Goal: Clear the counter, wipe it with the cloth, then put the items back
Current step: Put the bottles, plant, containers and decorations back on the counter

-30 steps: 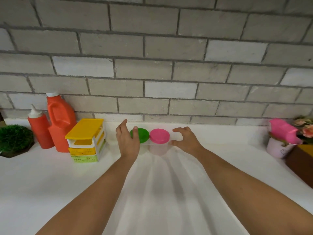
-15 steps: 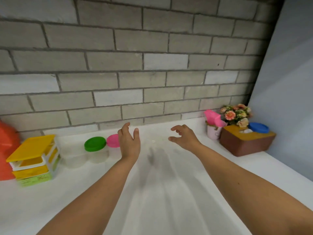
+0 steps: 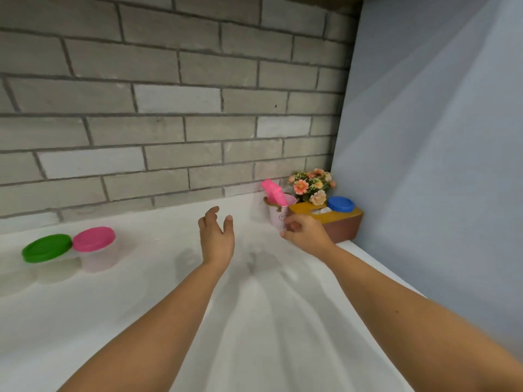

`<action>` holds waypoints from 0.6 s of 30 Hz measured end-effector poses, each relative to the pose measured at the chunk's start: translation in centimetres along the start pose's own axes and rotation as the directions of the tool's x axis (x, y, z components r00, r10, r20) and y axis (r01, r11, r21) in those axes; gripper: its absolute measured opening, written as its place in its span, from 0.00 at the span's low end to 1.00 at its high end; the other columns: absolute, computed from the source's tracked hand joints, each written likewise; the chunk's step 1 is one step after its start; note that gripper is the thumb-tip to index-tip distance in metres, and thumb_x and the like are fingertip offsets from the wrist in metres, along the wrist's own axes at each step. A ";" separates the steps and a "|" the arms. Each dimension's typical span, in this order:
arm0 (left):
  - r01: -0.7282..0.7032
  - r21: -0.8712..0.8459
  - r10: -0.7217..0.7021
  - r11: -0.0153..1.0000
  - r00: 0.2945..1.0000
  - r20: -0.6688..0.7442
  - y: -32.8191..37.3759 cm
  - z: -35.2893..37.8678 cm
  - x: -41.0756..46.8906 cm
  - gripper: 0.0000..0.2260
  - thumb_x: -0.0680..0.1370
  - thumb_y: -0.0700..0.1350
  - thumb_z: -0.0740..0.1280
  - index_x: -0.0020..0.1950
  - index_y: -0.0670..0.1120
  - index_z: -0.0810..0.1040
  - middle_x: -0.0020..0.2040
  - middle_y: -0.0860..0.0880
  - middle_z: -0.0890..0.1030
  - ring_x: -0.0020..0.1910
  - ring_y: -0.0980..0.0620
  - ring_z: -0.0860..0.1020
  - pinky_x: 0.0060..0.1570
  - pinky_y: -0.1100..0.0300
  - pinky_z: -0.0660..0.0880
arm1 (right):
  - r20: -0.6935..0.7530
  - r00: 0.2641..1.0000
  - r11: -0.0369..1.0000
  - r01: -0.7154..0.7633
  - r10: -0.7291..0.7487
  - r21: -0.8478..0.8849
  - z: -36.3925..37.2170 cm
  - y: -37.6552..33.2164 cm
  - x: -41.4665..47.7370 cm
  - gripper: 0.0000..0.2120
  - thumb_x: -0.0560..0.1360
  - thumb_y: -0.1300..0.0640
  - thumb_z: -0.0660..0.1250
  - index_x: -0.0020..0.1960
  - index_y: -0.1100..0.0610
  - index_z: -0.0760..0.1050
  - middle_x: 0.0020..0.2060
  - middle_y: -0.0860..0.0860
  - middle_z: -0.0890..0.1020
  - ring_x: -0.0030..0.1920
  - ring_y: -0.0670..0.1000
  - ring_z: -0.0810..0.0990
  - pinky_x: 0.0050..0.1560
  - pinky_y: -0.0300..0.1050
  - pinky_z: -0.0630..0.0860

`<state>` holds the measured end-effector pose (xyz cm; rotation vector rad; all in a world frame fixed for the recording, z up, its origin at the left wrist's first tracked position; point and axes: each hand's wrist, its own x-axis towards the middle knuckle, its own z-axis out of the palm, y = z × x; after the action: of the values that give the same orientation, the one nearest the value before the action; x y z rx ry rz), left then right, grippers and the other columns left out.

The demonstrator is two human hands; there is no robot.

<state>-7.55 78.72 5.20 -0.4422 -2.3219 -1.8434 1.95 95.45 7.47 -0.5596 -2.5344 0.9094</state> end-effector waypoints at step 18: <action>0.248 -0.116 -0.219 0.962 0.951 0.218 -1.3 10.2 0.8 0.04 0.80 0.43 0.59 0.52 0.46 0.73 0.45 0.47 0.75 0.35 0.52 0.75 0.32 0.61 0.67 | -0.185 0.962 0.980 -0.196 0.201 0.045 -2.8 9.8 4.0 0.11 0.75 0.57 0.66 0.55 0.59 0.79 0.52 0.56 0.82 0.53 0.54 0.78 0.51 0.43 0.73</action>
<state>-7.98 88.39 1.80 -0.4041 -2.4779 -2.1781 2.20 105.75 3.83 -0.8619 -2.3234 0.9095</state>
